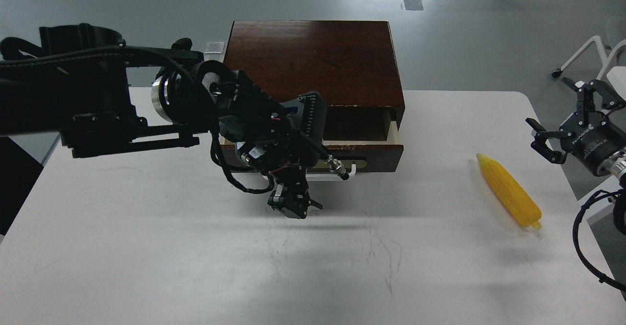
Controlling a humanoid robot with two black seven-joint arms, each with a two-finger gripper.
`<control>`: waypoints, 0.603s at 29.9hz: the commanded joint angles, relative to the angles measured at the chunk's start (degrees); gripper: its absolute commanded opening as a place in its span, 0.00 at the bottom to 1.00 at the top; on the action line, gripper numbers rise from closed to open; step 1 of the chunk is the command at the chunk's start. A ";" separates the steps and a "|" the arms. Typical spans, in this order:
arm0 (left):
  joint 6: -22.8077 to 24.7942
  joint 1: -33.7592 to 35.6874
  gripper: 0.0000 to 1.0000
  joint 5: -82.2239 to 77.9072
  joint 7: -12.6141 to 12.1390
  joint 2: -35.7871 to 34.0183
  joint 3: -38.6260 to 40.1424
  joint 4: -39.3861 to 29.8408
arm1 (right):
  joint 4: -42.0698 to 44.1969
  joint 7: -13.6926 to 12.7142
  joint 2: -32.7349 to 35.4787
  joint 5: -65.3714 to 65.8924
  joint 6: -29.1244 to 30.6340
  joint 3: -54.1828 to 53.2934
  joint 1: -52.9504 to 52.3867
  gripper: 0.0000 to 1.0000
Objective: Put corn in drawer with both arms
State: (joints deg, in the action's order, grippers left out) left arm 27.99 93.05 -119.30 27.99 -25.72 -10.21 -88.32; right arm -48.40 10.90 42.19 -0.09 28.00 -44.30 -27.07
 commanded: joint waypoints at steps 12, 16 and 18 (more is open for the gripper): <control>0.01 -3.48 0.99 45.77 0.01 -12.76 12.58 1.21 | -0.02 0.00 0.70 0.00 0.00 0.01 0.79 1.00; 0.01 -8.40 0.99 63.29 0.01 -16.12 12.76 4.55 | -0.02 0.00 0.79 0.00 0.00 0.01 0.97 1.00; -3.79 -11.20 0.99 71.79 0.01 -17.17 12.85 5.61 | -0.02 0.00 0.87 0.00 0.00 0.01 1.14 1.00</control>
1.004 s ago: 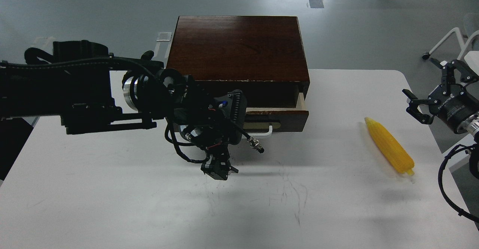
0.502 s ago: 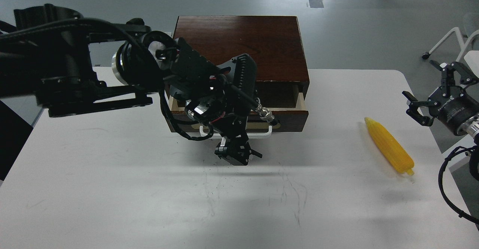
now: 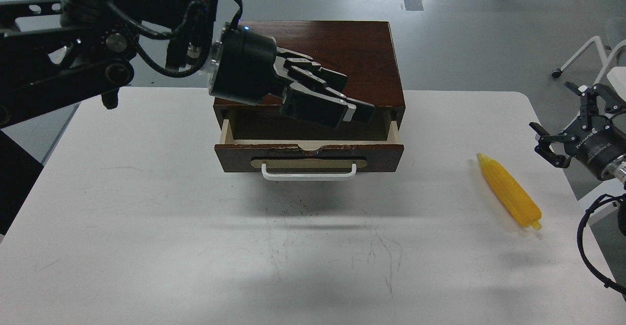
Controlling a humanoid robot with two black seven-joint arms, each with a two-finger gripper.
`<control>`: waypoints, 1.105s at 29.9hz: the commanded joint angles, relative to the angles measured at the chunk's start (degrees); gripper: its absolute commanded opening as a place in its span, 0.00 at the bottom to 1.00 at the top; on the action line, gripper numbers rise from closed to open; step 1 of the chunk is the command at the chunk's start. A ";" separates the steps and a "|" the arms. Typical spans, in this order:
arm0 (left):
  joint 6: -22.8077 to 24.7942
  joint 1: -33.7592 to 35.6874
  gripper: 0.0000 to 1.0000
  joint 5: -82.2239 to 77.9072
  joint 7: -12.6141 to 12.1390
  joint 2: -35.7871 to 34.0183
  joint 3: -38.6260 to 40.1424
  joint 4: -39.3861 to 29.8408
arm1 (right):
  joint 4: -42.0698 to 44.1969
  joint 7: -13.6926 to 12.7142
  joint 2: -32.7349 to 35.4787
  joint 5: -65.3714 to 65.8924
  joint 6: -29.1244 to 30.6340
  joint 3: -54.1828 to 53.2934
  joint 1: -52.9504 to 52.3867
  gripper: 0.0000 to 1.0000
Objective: Put corn in drawer with both arms
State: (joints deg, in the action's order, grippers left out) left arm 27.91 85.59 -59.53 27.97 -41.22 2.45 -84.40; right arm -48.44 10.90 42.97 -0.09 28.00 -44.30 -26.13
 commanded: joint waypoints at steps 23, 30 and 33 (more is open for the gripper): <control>-14.91 -39.79 0.99 46.88 0.03 1.23 21.09 18.48 | -2.27 0.00 10.20 15.71 0.00 0.01 -0.85 0.99; -14.82 -41.03 0.99 46.70 0.03 1.76 22.68 18.57 | -4.29 0.00 12.75 34.78 0.00 0.01 -4.90 0.99; -14.82 -40.94 0.99 46.61 0.03 2.29 22.95 18.40 | -7.27 0.09 13.63 42.87 0.00 0.01 -6.13 0.99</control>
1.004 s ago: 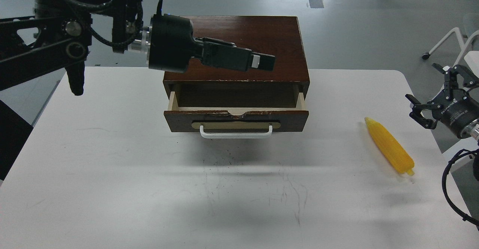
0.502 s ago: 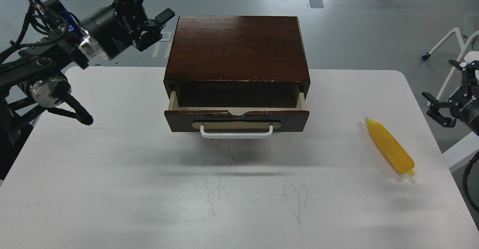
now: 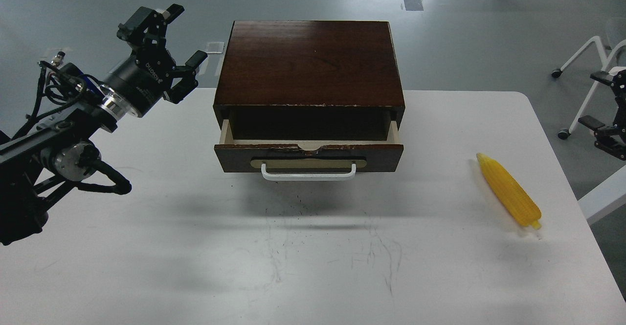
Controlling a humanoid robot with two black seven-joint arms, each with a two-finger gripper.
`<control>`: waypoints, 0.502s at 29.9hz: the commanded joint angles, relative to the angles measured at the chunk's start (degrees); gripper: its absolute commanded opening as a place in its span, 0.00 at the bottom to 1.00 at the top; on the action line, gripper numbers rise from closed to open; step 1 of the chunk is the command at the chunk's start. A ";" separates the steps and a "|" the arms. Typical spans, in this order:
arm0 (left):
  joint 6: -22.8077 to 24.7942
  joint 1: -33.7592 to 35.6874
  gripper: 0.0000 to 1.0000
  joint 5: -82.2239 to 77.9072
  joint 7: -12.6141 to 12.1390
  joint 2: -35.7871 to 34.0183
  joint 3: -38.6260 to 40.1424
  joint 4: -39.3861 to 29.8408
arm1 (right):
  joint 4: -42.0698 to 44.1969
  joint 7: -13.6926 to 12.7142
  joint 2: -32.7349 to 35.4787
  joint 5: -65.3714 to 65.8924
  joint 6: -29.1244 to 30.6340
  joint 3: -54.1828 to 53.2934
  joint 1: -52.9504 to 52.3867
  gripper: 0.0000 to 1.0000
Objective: Put corn in drawer with both arms
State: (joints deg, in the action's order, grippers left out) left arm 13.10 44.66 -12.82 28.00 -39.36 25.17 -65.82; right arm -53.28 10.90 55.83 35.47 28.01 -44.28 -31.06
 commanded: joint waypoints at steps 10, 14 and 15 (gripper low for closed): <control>0.61 -0.01 0.99 -0.28 0.00 0.07 0.23 -0.71 | -8.24 1.05 2.79 39.73 -0.01 1.47 -5.76 0.99; 0.96 0.08 0.99 -0.37 0.00 -0.02 0.23 -0.71 | -9.21 2.19 2.70 49.06 -0.01 3.49 -5.68 0.99; 1.14 0.08 0.99 -0.37 0.00 -0.11 0.23 -0.71 | -9.73 3.59 2.62 53.43 -0.01 4.80 -5.76 0.99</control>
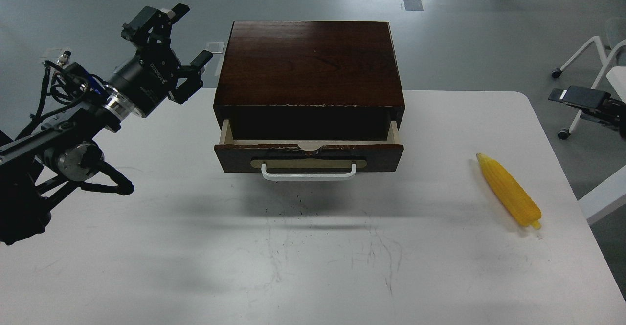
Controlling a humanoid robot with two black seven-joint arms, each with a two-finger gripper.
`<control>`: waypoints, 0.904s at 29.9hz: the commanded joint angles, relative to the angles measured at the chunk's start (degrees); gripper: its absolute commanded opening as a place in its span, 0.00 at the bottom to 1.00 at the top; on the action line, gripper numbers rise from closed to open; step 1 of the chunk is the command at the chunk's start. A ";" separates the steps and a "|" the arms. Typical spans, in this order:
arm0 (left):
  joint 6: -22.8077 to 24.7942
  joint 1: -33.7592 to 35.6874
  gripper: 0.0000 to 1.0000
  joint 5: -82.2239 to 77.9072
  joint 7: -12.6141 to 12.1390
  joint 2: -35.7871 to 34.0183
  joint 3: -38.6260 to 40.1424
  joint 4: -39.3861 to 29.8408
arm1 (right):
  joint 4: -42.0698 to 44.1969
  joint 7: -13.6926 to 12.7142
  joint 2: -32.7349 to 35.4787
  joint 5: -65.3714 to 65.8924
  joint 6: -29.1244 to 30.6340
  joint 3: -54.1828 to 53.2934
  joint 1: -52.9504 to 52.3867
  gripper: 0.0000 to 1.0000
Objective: Put corn in drawer with both arms
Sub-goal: 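Reach the right gripper to the yellow corn cob and grasp it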
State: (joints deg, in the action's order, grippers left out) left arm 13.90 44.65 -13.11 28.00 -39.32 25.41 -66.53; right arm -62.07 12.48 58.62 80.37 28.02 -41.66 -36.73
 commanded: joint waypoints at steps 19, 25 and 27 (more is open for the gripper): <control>0.51 0.08 0.99 -0.25 0.00 -0.23 -0.01 -0.18 | -2.36 13.63 -3.59 32.65 -0.02 9.92 -0.54 0.99; 0.51 0.08 0.99 -0.25 0.00 -0.23 -0.01 -0.18 | -1.22 13.54 -6.05 32.74 -0.02 11.77 -0.62 0.99; 0.51 0.08 0.99 -0.25 0.00 -0.23 -0.01 -0.27 | -0.52 13.54 -6.23 32.74 -0.02 11.77 -0.54 0.99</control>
State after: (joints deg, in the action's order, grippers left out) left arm 14.38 44.74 -13.36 28.00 -39.55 25.41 -66.75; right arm -63.42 26.02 52.96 113.09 28.00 -30.15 -37.32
